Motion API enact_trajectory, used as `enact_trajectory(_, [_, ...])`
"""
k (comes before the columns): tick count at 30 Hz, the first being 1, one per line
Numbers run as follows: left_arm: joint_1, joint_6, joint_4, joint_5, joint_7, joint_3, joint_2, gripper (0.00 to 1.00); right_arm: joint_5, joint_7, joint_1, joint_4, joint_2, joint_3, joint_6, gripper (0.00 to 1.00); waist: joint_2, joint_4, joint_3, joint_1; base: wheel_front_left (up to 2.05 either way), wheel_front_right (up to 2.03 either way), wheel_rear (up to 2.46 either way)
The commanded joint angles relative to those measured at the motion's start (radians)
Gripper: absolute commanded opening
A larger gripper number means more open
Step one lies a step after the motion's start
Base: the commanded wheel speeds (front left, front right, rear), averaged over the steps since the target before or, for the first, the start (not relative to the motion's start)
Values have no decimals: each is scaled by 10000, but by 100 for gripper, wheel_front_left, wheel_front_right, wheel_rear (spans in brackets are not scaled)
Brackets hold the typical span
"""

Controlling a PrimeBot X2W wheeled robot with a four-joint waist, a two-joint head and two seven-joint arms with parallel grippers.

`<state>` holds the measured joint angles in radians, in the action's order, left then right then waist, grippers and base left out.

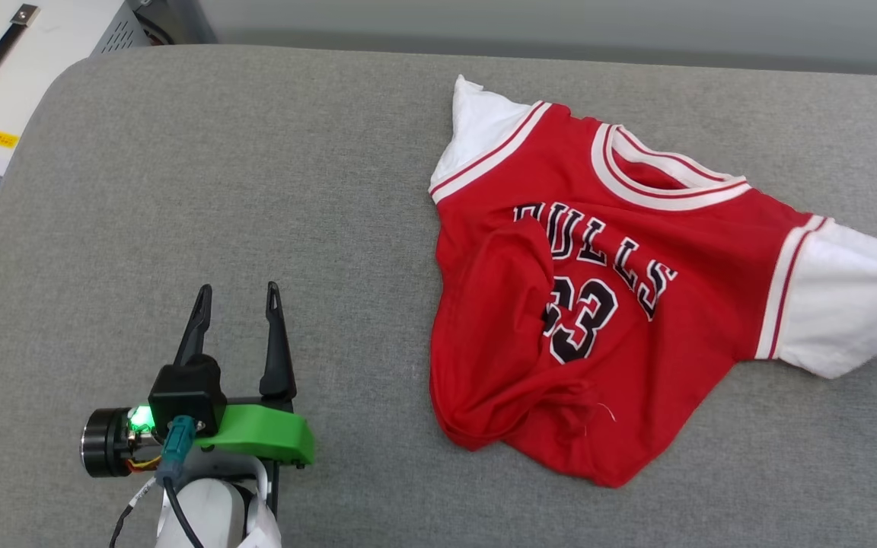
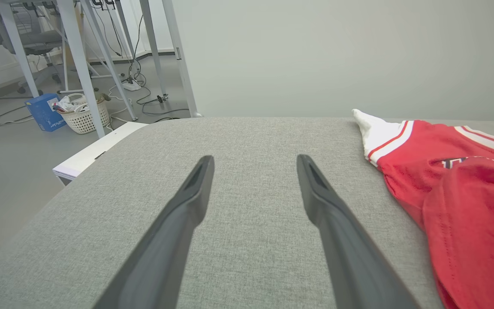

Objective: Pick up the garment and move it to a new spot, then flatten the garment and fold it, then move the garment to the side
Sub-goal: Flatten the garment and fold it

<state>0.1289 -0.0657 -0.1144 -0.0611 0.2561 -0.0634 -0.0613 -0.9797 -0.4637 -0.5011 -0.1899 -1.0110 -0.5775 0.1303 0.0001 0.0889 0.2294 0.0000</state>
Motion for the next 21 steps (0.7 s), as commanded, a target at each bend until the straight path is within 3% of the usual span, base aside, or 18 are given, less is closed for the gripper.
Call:
enact_trajectory(1, [-97, 32, 42, 25, 57, 15, -65, 100, -158, -68, 518, -140, -81, 217, 4, 0, -1, -128, -118, 0, 0, 0, 0])
enact_trajectory(11, [-91, 130, 43, 67, 57, -52, -90, 100, -468, -229, 3231, -2023, -74, 1920, 4, 0, -1, 5, -1, 0, 0, 0, 0])
enact_trajectory(16, [-76, 134, -66, 72, 57, -45, -90, 100, -90, -248, 4072, -2950, 728, 2411, 4, 0, -1, 19, -4, 0, 0, 0, 0])
enact_trajectory(17, [-81, 133, -80, 73, 57, -42, -91, 100, -9, -91, 4048, -3023, 854, 2535, 4, 5, -1, 4, -22, 0, 0, 0, 0])
enact_trajectory(18, [-86, 132, -102, 78, 57, -30, -109, 100, 115, 98, 3990, -3074, 1008, 2666, 4, 75, -1, -42, -63, 0, 0, 0, 0])
enact_trajectory(19, [-86, 134, -121, 82, 57, -14, -134, 100, 252, 284, 3924, -3080, 1104, 2774, 4, 100, -1, -84, -98, 0, 0, 0, 0])
enact_trajectory(21, [-64, 161, -149, 93, 57, 21, -218, 100, 645, 810, 3730, -3025, 1265, 3053, 4, 100, -1, -184, -194, 0, 0, 0, 0])
